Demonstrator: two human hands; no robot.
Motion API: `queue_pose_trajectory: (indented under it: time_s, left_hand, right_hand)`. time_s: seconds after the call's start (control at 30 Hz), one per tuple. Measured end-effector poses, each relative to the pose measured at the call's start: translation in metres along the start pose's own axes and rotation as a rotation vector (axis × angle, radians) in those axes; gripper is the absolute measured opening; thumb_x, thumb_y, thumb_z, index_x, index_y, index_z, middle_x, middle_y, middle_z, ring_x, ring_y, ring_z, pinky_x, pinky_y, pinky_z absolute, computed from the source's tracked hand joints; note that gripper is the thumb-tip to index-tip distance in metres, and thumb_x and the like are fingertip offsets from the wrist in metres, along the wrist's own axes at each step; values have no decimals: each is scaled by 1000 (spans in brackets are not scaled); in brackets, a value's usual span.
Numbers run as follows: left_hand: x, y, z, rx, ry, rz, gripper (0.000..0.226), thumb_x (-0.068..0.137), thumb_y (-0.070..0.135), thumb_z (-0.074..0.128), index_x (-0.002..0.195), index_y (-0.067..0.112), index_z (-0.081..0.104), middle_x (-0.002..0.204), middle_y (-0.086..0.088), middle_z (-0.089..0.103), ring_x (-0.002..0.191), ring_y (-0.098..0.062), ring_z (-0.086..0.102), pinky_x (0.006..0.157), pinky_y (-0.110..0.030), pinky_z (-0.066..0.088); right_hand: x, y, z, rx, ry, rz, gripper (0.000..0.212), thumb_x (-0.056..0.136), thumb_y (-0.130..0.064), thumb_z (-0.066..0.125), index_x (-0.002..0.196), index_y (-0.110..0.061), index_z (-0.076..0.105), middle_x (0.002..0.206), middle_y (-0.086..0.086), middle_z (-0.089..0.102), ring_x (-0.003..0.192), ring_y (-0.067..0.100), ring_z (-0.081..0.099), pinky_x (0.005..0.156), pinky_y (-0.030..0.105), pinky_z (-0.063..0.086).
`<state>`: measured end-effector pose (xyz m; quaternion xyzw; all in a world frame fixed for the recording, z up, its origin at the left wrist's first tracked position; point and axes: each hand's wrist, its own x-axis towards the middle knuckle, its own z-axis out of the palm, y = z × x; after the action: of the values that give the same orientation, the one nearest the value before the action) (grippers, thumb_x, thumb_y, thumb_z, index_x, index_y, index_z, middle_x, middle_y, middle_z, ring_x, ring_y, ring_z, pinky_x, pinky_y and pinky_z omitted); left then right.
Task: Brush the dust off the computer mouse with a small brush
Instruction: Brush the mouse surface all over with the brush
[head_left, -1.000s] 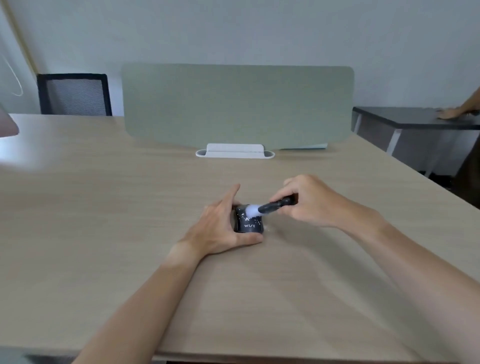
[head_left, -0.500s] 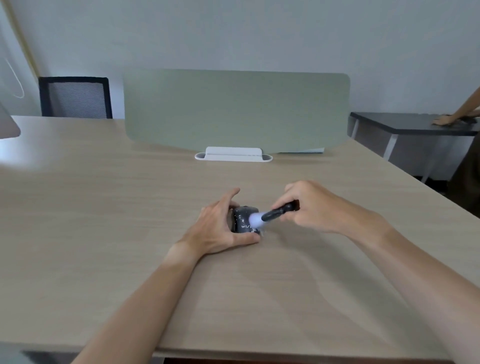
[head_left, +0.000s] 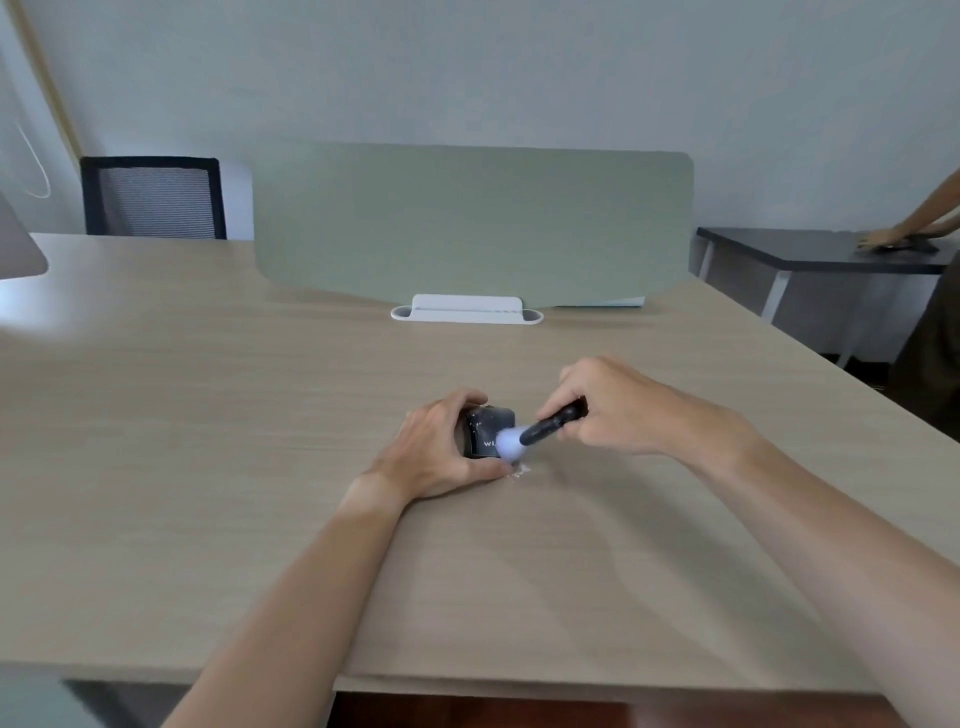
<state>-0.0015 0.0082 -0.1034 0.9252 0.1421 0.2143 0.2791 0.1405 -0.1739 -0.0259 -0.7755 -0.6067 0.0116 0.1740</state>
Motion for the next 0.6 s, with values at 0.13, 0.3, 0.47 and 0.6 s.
queue_pose_trajectory:
  time_s: [0.13,0.3,0.47,0.6]
  left_hand:
    - [1,1,1,10,13,-19,74,56,65,75,119,32,53,111,16,63,104,-10,58,93,-34,48]
    - [0,1,2,32,29,-20,70,57,66,69,117,33,52,109,14,62,103,-12,57,93,-38,47]
    - [1,-3,4,100,39,-22,71,59,68,65,120,36,51,116,10,56,114,-15,50,103,-39,37]
    - [3,-3,6,108,45,-51,71,61,66,65,124,38,50,118,6,55,120,-18,46,103,-37,32]
  right_hand:
    - [4,5,9,25,145,4,30,80,-9,64,97,-28,78,76,-2,58,70,15,54,64,32,42]
    - [3,11,26,35,136,-7,27,85,-13,63,103,-28,74,80,4,57,73,18,54,73,35,48]
    - [5,24,13,36,109,74,40,69,-1,66,93,-29,81,72,-1,67,70,17,57,60,22,45]
    - [7,28,10,76,174,169,33,76,-8,68,96,-30,82,69,-11,69,74,18,63,66,21,48]
